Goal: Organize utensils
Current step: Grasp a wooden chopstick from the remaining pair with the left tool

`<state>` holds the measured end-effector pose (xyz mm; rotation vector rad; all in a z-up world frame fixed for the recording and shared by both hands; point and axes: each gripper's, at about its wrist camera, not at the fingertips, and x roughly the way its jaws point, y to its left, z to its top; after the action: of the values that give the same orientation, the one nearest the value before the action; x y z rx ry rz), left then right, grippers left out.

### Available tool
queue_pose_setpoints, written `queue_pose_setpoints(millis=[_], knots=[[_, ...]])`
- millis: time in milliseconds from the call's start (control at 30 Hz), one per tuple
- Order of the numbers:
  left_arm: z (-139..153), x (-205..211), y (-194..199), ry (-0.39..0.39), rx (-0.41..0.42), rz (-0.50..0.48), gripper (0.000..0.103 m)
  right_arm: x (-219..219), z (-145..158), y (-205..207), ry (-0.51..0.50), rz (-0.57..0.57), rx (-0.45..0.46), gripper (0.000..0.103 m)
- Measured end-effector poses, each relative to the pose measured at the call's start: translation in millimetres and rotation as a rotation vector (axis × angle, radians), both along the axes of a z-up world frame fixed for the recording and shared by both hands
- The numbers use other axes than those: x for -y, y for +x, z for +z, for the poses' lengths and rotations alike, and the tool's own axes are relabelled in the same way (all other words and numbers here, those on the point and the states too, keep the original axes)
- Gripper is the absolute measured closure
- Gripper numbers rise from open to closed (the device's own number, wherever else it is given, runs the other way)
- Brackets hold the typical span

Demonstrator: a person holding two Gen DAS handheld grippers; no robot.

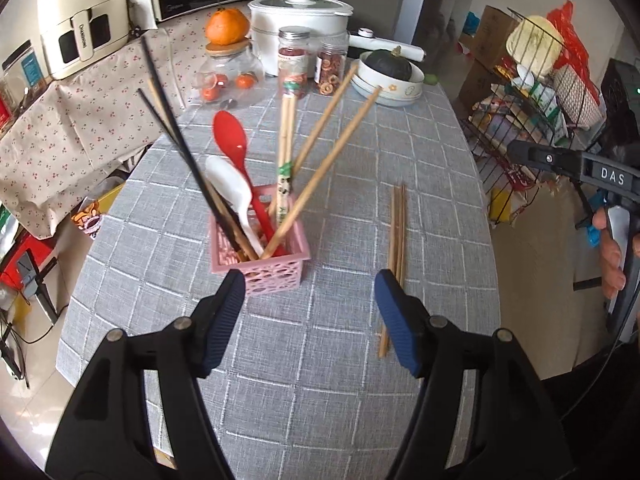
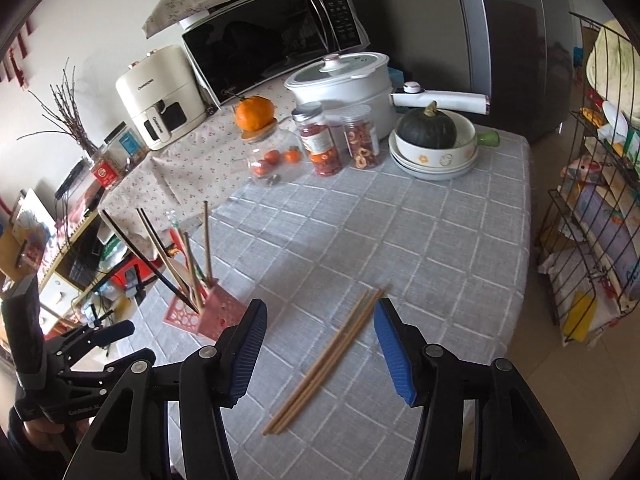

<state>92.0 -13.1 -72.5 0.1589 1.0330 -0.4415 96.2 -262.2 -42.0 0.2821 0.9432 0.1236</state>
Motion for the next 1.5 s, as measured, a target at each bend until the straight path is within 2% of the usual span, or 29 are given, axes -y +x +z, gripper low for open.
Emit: queue_pose_setpoints(millis=[300, 533, 567, 633, 733, 833, 1033, 1167, 1467, 1500], knots=[[-26.9, 73.3, -16.1, 0.093, -0.042, -0.171, 0.035, 42.2, -38.2, -11.3, -0.044, -0.062, -0.171, 0.037], [-65.8, 119.6, 2.1, 0.143, -0.144, -0.194, 0.036, 71.1, -67.9, -12.9, -0.058, -0.107, -0.282, 0.036], [-71.0, 124.5, 6.8, 0.144, -0.157, -0.187, 0.038, 74.1, -71.5, -12.5, -0.062, -0.113, -0.295, 0.036], [-79.9, 130.3, 18.5, 0.135, -0.176, -0.164, 0.056, 78.2, -77.2, -12.3, -0.061, -0.123, -0.314, 0.036], [-94.4, 137.4, 32.8, 0.108, -0.213, -0.13, 0.075, 81.8, -85.8, -9.4, -0.059, -0.127, -0.346, 0.036], [-102.8, 142.6, 43.8, 0.086, -0.221, -0.095, 0.081, 81.7, -92.1, -6.3, -0.059, -0.123, -0.366, 0.036], [-110.9, 149.8, 65.3, 0.03, -0.202, -0.045, 0.085, 81.8, -99.6, -0.6, -0.055, -0.122, -0.388, 0.036], [-122.7, 153.5, 74.4, 0.054, -0.204, -0.027, 0.091, 82.3, -103.2, 2.6, -0.051, -0.121, -0.398, 0.036], [-132.5, 159.5, 81.5, 0.07, -0.176, -0.045, 0.091, 85.8, -112.2, 5.7, -0.064, -0.126, -0.423, 0.036], [-131.9, 159.5, 80.9, 0.077, -0.17, -0.043, 0.096, 86.2, -112.8, 5.8, -0.064, -0.128, -0.425, 0.036]])
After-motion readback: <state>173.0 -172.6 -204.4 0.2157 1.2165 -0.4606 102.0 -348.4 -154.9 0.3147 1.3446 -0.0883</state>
